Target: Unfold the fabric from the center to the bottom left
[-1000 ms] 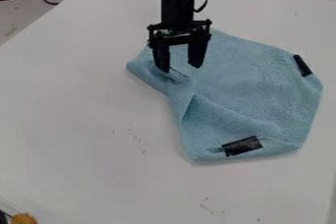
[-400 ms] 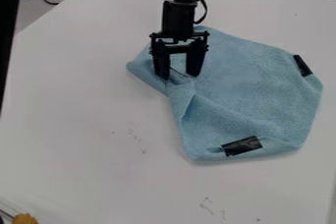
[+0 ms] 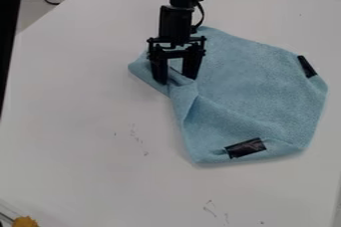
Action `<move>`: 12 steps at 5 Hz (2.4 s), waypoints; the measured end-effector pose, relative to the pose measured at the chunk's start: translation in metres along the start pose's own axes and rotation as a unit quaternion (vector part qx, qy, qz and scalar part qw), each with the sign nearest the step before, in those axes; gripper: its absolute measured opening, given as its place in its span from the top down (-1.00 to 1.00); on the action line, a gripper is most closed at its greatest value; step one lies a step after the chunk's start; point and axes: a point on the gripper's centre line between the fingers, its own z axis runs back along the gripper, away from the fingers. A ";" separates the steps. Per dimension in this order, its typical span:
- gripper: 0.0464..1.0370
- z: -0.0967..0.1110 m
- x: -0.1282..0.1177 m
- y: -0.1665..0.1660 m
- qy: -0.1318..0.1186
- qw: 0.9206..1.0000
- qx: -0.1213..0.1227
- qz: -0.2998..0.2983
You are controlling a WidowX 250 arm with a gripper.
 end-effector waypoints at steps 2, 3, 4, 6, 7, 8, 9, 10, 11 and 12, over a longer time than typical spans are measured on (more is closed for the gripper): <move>-0.83 0.001 0.001 0.002 0.005 1.000 0.002 0.006; -0.31 0.001 0.001 0.003 0.006 1.000 0.004 0.006; 0.25 -0.003 0.003 0.000 -0.002 1.000 -0.007 -0.002; 0.91 -0.005 0.004 -0.002 -0.005 1.000 -0.014 -0.017; 0.93 0.002 0.000 0.003 -0.012 0.999 -0.021 -0.022; 0.93 0.016 -0.007 0.008 -0.028 0.998 -0.052 -0.035; 0.93 0.025 -0.007 0.023 -0.035 0.992 -0.112 -0.048; 0.93 0.022 -0.010 0.035 -0.031 0.984 -0.167 -0.054; 0.93 0.014 -0.009 0.053 -0.032 0.965 -0.253 -0.057; 0.93 0.008 -0.012 0.066 -0.033 0.956 -0.287 -0.056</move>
